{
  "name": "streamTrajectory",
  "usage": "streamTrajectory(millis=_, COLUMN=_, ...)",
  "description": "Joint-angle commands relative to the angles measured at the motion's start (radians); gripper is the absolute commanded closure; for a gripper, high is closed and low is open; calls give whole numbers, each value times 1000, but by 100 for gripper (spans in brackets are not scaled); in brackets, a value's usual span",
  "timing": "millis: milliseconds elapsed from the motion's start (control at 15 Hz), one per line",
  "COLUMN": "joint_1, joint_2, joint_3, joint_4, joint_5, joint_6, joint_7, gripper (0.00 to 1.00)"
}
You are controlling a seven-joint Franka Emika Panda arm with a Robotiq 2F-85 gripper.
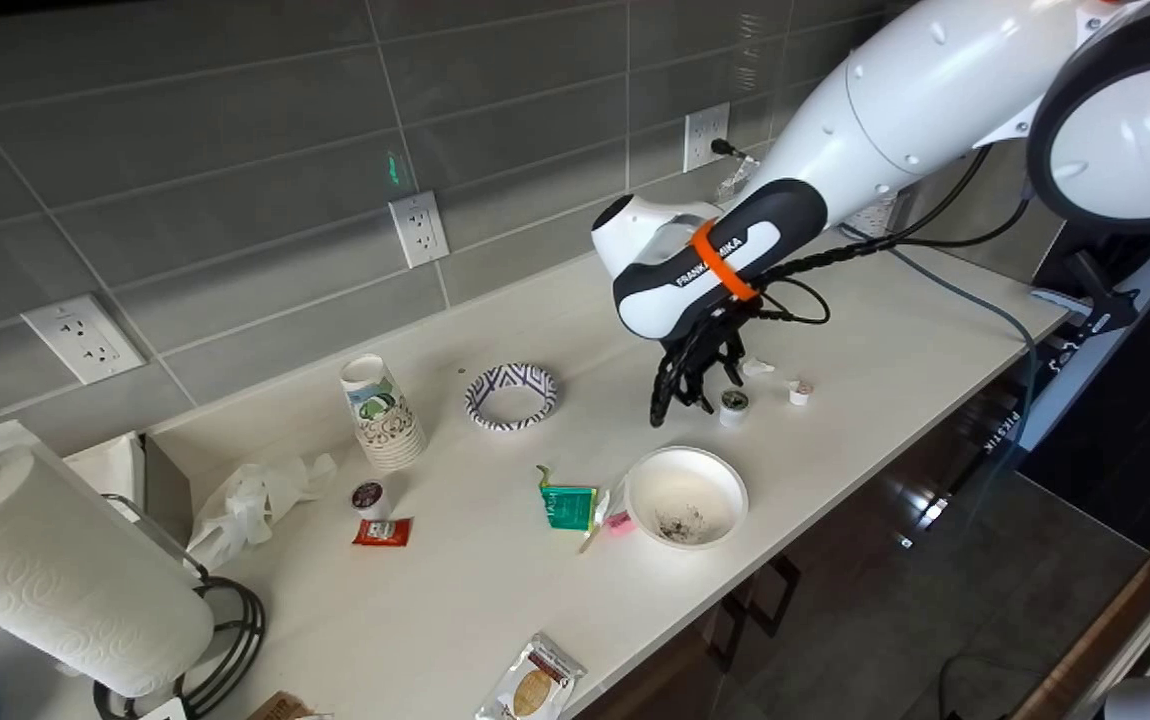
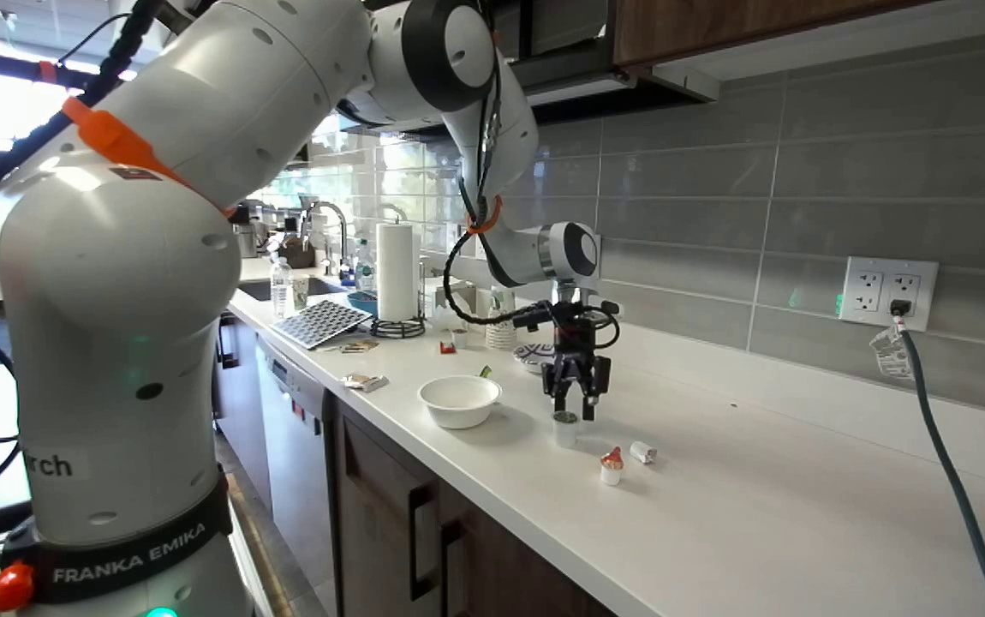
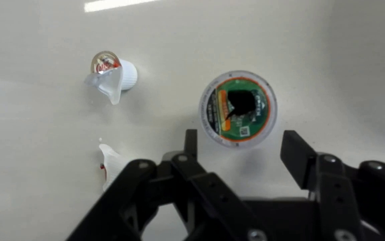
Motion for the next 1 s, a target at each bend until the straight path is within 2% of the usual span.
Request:
streamTrajectory(millis=0, joint_1=-9, joint_2=-35, joint_3=5, joint_4=-55, joint_5=5, joint_6=-11, joint_7=-10, gripper=33)
streamTrajectory(millis=133, joint_1=-11, joint_2=-38, joint_3=7, joint_4=-68, joint_5=7, joint_6=-8, joint_7=-11, gripper=33)
streamTrajectory(millis=400, joint_1=-13, joint_2=-37, joint_3=8, joint_4=-80, joint_5=7, joint_6=-6, joint_7=-11, gripper=50)
streamTrajectory(millis=467, joint_1=-13, joint_2=-37, joint_3=8, joint_4=-82, joint_5=8, joint_6=-7, joint_7=-11, gripper=65)
streamTrajectory(millis=533, joint_1=-14, joint_2=-38, joint_3=8, joint_4=-83, joint_5=8, joint_6=-7, joint_7=-11, gripper=74)
streamTrajectory(millis=933, joint_1=-16, joint_2=-42, joint_3=9, joint_4=-91, joint_5=8, joint_6=-5, joint_7=-10, gripper=76)
